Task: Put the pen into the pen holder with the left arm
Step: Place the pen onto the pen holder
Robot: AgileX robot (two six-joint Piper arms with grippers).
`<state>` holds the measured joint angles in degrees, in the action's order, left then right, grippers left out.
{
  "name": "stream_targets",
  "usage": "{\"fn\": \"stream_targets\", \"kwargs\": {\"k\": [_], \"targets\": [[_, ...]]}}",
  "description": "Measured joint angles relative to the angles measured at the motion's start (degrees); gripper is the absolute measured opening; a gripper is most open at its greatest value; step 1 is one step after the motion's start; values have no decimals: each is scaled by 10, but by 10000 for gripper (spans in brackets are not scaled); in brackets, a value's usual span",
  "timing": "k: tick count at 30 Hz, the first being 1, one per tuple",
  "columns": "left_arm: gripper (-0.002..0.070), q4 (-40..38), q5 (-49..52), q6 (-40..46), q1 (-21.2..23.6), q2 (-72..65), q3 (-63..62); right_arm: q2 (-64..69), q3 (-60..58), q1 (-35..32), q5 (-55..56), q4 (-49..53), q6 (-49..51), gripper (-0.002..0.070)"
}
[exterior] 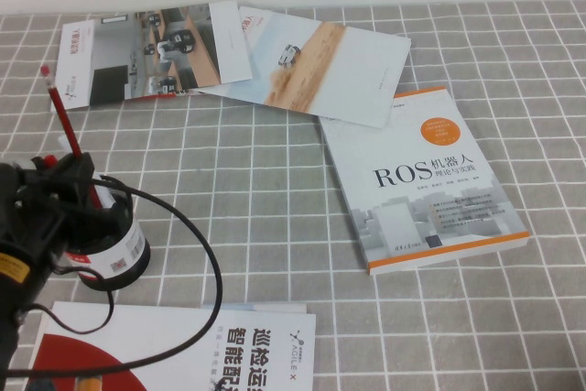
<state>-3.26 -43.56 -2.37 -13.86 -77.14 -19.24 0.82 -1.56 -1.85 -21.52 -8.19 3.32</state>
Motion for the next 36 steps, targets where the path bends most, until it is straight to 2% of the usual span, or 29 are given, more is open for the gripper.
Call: {"fn": "stream_targets", "kwargs": {"k": [9,12,17,20,23,26,28,32,36], "targets": [[43,10,-11,-13,0,-10,0,0,0,0,0,0,0,-15],[129,10,-11,-16,0,-10,0,0,0,0,0,0,0,-15],[330,10,-11,-27,0,-10,0,0,0,0,0,0,0,-15],[371,10,-7,-32,0,-8,0,0,0,0,0,0,0,-15],[379,10,16,-34,0,14,0,0,0,0,0,0,0,-15],[347,10,54,-34,0,69,0,0,0,0,0,0,0,-15],[279,10,90,-35,0,114,0,0,0,0,0,0,0,-15],[79,10,204,-43,0,226,3,0,0,0,0,0,0,-15],[14,11,343,-47,0,343,4,0,0,0,0,0,0,-15]]}}
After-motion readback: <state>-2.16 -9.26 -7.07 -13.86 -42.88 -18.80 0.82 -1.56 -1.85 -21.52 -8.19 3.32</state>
